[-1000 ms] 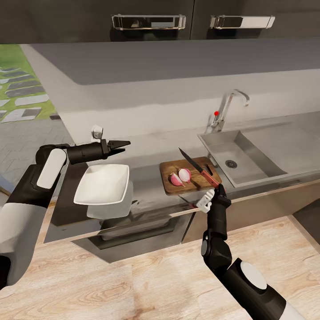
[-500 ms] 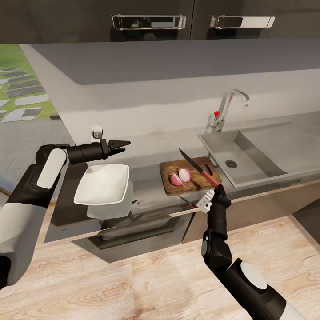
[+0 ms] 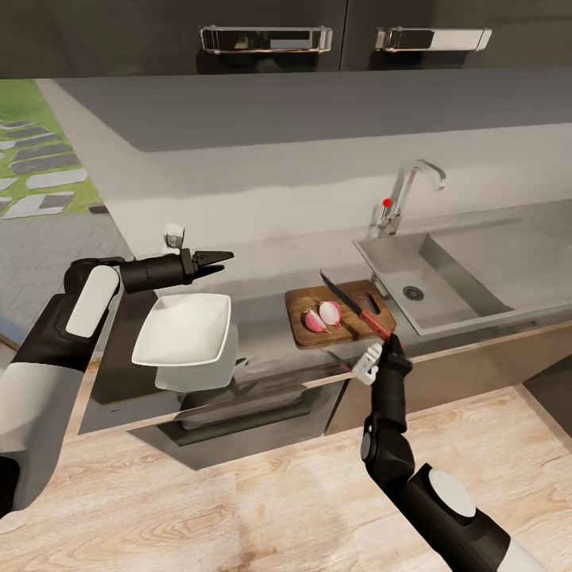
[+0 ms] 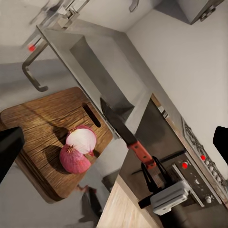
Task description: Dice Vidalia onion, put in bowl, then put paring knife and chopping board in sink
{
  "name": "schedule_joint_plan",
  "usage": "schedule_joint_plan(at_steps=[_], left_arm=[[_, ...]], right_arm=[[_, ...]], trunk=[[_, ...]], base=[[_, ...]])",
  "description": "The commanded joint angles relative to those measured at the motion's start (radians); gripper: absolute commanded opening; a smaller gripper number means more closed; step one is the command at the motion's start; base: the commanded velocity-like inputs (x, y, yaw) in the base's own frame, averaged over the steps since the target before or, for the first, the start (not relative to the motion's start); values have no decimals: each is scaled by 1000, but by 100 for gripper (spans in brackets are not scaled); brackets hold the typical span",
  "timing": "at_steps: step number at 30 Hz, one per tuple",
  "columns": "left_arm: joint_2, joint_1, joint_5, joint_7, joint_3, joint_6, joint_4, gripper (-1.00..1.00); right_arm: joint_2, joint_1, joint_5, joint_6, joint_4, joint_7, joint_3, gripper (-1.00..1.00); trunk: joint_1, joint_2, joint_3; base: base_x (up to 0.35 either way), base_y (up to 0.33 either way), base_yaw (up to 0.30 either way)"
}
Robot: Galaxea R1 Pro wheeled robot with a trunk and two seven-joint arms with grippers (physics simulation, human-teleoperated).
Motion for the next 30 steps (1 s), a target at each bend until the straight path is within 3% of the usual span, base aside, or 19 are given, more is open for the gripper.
schedule_joint_plan(at_steps=[1, 18, 30], left_arm=[[1, -1, -1, -4, -1, 3, 0, 100], [0, -1, -1, -4, -2, 3, 0, 100], [0, -1, -1, -4, -1, 3, 0, 100]], right_arm=[[-1, -1, -1, 6, 3, -4, 6, -100], [-3, -1, -1, 8, 36, -4, 47, -100], [-3, -1, -1, 9, 37, -4, 51, -100]], trunk=[[1, -2, -2], [1, -2, -2], [1, -2, -2]], base=[[0, 0, 0], [0, 0, 0], [0, 0, 0]])
